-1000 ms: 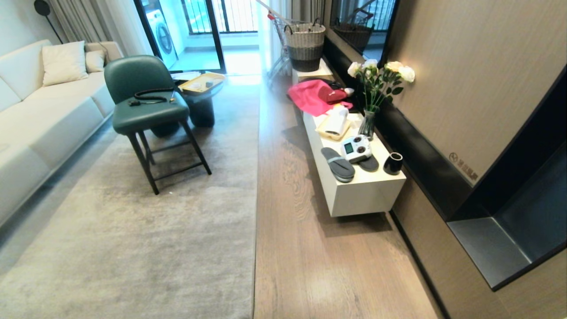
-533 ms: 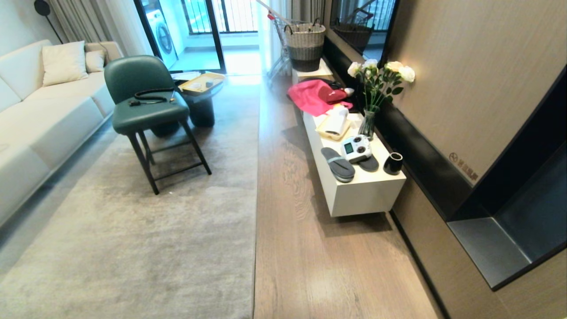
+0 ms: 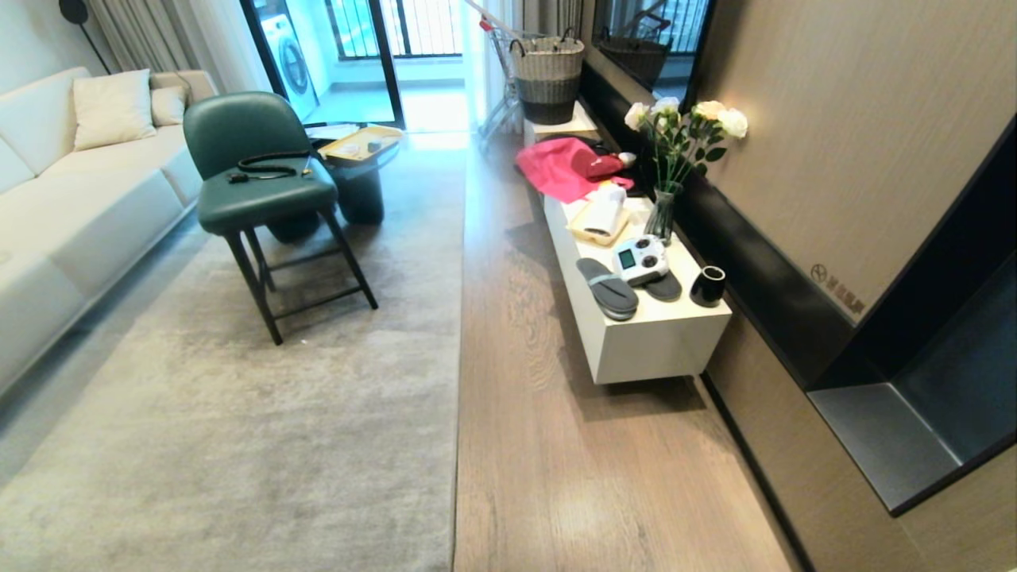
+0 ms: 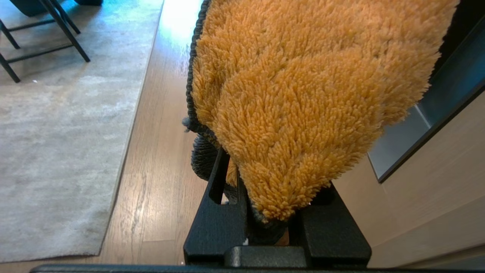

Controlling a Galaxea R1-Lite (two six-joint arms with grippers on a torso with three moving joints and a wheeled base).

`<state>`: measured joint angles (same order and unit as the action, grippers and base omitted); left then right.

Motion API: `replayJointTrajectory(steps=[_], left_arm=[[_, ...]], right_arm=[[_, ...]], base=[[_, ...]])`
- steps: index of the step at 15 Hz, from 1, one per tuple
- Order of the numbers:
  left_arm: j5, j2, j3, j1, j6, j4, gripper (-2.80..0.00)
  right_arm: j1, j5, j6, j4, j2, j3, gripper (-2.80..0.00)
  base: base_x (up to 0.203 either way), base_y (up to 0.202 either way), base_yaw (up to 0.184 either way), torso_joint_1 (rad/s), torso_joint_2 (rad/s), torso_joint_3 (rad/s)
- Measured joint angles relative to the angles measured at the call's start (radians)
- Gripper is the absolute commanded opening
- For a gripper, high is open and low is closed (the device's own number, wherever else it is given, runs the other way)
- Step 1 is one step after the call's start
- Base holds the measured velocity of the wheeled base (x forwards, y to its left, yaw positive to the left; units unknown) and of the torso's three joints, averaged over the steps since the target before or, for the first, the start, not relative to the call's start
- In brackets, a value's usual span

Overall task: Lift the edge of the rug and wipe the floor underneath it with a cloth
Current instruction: Put down the rag

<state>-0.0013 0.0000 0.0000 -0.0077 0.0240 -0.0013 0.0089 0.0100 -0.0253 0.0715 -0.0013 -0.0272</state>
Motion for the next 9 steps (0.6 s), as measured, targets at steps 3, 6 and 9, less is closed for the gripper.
replayJointTrajectory(steps=[3, 6, 9], left_arm=[[0.000, 0.000, 0.000, 0.000, 0.000, 0.000, -2.80], [0.000, 0.000, 0.000, 0.000, 0.000, 0.000, -2.80], [-0.001, 0.000, 0.000, 0.000, 0.000, 0.000, -2.80]], right_arm=[[0.000, 0.000, 0.000, -0.001, 0.000, 0.000, -2.80], [0.000, 0.000, 0.000, -0.009, 0.000, 0.001, -2.80], [0.000, 0.001, 0.000, -0.024, 0.000, 0.007, -2.80]], base=[[0.000, 0.000, 0.000, -0.175, 0.53, 0.363], [0.000, 0.000, 0.000, -0.152, 0.53, 0.366], [0.000, 0.000, 0.000, -0.131, 0.50, 0.369]])
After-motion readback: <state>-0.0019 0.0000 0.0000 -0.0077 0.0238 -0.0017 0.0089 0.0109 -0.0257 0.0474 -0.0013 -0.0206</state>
